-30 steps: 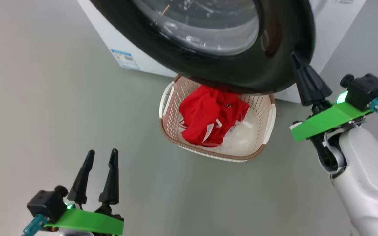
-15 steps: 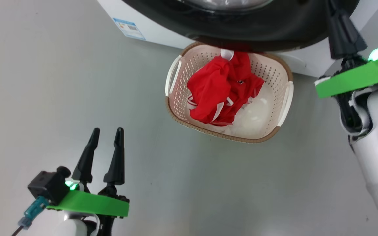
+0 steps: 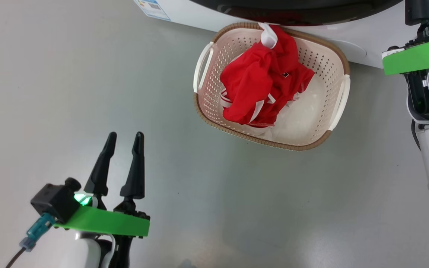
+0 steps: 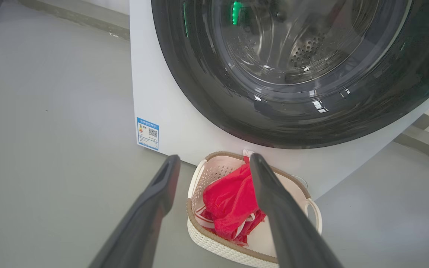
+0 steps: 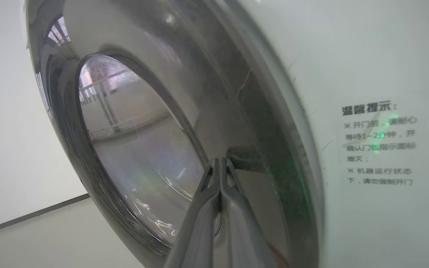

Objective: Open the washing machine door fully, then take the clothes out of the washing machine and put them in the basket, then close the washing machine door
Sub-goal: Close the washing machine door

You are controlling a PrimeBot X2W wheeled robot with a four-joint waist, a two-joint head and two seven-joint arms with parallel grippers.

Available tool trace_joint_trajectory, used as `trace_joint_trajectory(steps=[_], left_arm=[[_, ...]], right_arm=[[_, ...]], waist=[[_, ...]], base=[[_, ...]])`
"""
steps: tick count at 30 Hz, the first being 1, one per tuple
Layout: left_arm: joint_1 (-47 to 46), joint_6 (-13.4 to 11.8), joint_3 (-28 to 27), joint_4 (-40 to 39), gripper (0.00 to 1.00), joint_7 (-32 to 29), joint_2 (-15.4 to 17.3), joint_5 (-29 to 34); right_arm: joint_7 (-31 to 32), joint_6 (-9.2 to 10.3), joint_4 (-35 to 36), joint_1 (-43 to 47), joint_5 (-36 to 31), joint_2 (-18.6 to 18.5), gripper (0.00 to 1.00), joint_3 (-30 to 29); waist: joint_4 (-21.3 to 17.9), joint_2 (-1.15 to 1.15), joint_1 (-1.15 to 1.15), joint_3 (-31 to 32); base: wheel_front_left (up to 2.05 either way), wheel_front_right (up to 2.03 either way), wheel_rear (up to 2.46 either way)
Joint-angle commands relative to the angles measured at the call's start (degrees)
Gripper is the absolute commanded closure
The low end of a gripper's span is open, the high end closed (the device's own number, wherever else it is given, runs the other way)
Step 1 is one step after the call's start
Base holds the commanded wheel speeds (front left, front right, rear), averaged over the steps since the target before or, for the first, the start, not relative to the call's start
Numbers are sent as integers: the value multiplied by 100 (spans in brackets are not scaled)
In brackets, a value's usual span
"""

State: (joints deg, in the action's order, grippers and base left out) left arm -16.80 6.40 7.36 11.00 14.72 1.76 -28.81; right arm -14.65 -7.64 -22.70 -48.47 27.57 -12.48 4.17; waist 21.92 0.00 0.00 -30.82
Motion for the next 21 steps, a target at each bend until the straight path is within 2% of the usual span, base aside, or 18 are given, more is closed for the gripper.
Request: trace_joint_trajectory(steps=[1, 9, 21], left_arm=[[-35, -42, -202, -151, 0, 28, 112, -5], [-61, -32, -211, -117, 0, 28, 112, 47], [168, 44, -442, 106, 0, 28, 112, 458]], right_arm=[[-35, 15, 156, -188, -40, 25, 100, -59], [-35, 15, 202, -83, -66, 42, 100, 132], [-35, 15, 277, 1055, -25, 51, 100, 678]], waist=[[-3, 0, 0, -31], [-63, 0, 0, 37], [-327, 0, 0, 671]], base=[[0, 0, 0], [0, 0, 0], [0, 0, 0]])
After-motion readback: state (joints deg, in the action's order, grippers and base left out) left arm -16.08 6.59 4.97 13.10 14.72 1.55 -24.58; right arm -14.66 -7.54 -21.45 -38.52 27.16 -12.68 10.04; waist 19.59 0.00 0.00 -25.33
